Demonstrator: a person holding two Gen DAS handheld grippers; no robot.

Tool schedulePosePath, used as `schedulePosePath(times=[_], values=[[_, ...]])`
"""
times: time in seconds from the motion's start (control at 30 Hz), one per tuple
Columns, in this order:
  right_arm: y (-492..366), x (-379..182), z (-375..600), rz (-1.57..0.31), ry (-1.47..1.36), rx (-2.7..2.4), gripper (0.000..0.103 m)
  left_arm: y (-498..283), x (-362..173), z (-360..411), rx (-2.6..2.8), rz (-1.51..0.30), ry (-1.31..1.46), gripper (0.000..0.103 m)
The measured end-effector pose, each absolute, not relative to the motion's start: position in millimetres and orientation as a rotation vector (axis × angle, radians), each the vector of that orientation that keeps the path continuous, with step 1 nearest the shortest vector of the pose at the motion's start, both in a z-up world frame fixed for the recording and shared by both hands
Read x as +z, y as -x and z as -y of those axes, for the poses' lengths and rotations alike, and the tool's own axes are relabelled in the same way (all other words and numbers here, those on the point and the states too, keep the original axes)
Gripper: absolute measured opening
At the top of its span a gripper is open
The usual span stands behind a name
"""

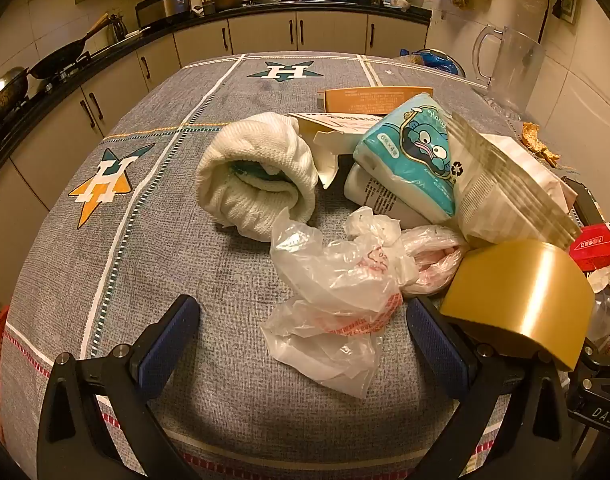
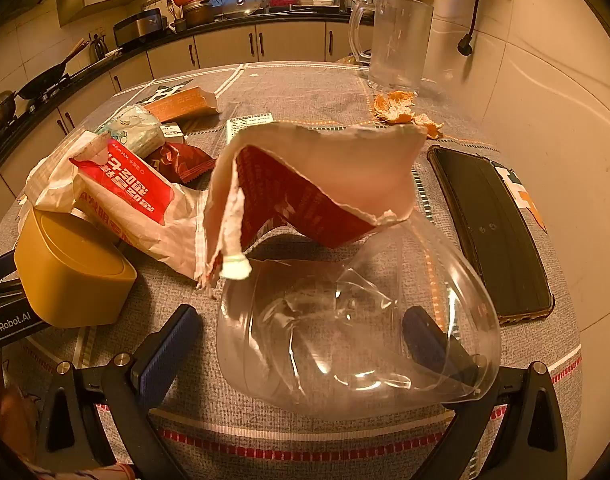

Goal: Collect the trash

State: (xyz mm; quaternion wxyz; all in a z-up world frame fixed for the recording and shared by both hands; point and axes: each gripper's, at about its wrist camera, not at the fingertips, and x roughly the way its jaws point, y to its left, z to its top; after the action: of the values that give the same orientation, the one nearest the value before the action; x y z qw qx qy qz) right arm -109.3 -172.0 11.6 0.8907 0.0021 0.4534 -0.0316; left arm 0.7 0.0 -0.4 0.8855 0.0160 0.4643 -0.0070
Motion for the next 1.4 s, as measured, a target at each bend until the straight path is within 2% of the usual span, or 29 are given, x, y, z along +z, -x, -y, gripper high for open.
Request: schedulePosePath(times=[1.4], values=[[127.1, 13.1, 169.9, -0.947, -0.022, -0.058, 0.103, 12.2, 5.2, -1.6, -0.015, -0.965, -0.034, 0.103]])
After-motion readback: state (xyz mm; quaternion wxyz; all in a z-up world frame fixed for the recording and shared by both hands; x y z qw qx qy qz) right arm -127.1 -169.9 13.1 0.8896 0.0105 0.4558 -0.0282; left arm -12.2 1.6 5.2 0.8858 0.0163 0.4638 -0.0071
